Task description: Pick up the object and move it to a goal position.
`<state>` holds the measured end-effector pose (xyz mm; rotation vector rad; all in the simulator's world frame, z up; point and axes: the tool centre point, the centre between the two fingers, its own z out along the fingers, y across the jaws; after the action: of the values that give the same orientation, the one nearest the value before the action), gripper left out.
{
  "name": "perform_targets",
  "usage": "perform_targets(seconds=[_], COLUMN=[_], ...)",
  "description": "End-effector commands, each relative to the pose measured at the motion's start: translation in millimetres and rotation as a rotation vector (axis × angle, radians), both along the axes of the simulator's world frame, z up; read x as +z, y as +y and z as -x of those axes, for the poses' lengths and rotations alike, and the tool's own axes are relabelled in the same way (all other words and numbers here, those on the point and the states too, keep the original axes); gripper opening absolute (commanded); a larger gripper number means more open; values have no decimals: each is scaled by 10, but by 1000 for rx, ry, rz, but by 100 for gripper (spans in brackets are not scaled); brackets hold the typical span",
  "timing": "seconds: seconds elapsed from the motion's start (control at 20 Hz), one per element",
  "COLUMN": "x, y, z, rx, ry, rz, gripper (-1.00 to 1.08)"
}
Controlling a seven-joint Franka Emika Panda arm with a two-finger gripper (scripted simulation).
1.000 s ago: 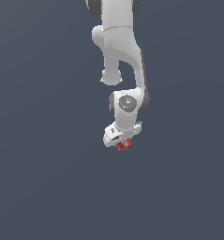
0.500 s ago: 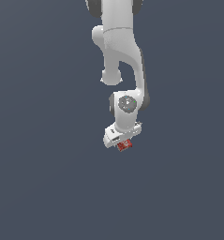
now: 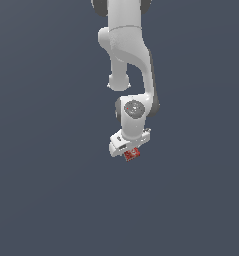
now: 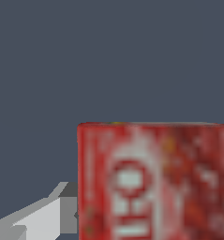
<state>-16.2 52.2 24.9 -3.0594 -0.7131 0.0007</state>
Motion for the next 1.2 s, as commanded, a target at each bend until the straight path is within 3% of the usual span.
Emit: perform_targets(seconds=[0.0, 0.4, 1.15], x=[95, 668, 2251], y=[-61, -414, -1384], z=[-9, -43, -168], rx=[-1, 0, 0], ry=[-1, -1, -1], rz=[0, 0, -2], gripper=[-100, -100, -100])
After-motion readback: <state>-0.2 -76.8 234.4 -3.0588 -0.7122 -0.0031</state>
